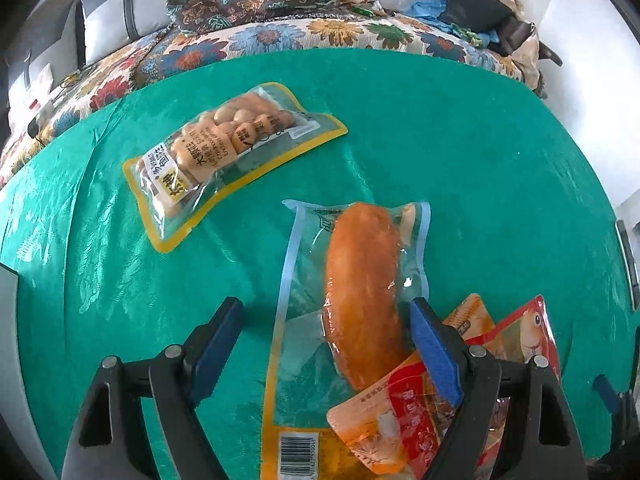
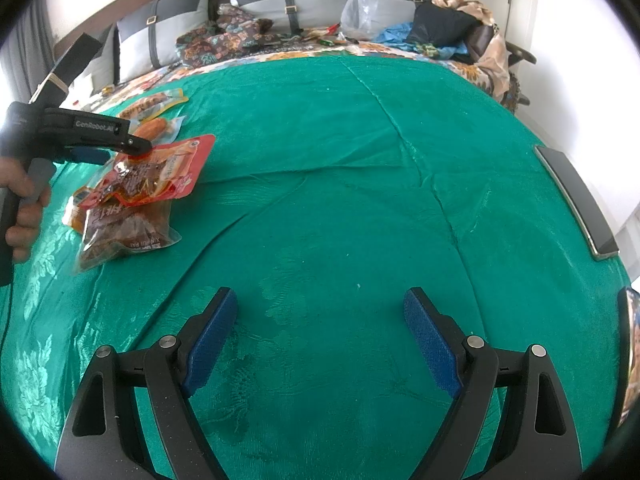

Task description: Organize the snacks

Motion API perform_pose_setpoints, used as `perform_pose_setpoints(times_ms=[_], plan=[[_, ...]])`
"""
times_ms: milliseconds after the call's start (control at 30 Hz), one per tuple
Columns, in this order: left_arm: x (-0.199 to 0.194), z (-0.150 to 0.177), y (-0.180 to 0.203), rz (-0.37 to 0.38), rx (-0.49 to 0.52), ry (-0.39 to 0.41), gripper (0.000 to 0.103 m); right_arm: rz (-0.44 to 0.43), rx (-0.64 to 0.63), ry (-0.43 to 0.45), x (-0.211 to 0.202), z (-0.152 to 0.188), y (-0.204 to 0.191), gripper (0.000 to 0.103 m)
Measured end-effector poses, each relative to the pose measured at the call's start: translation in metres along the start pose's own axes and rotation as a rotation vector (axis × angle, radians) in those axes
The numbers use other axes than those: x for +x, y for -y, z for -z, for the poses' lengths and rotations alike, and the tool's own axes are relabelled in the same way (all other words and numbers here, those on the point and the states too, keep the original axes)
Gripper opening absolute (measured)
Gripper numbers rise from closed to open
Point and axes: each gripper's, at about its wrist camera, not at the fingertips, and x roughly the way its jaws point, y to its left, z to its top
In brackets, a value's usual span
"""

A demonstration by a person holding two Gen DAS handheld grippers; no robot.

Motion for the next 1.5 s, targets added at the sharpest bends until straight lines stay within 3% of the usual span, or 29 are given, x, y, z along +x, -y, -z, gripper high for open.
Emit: perform_pose_setpoints(times_ms=[267, 367, 667, 1000, 1233, 1367, 1433, 1500], plan=[[-0.003, 0.005, -0.002, 0.002, 0.007, 0.019, 0.080, 0.000, 0.000, 0.000, 0.000, 0.000, 0.000, 0.088], [-0.008, 0.010, -0.004, 0.008, 0.026, 0.040, 0.064, 0.000, 0.000, 0.000, 0.000, 0.000, 0.000, 0.088], [-0.019, 0.028, -0.029, 0.005, 0.019, 0.040, 0.062, -0.001, 0.000, 0.000, 0.000, 0.000, 0.000, 0.088], [-0.065, 0.120, -0.089, -0.019, -0.071, 0.031, 0.062, -0.001, -0.001, 0.001, 0.001, 0.000, 0.000, 0.088], [-0.102, 0.201, -0.101, -0.015, -0.076, 0.030, 0.062, -0.002, 0.000, 0.001, 0.000, 0.000, 0.000, 0.088], [-0.112, 0.223, -0.098, -0.045, -0.062, 0.051, 0.065, -0.005, 0.001, 0.001, 0.000, 0.000, 0.000, 0.088], [-0.111, 0.226, -0.097, -0.053, -0.056, 0.052, 0.078, -0.056, 0.016, -0.010, -0.003, -0.001, 0.001, 0.087], [-0.109, 0.228, -0.095, -0.067, -0.037, 0.047, 0.084, -0.243, -0.014, -0.034, -0.008, -0.009, -0.014, 0.086]])
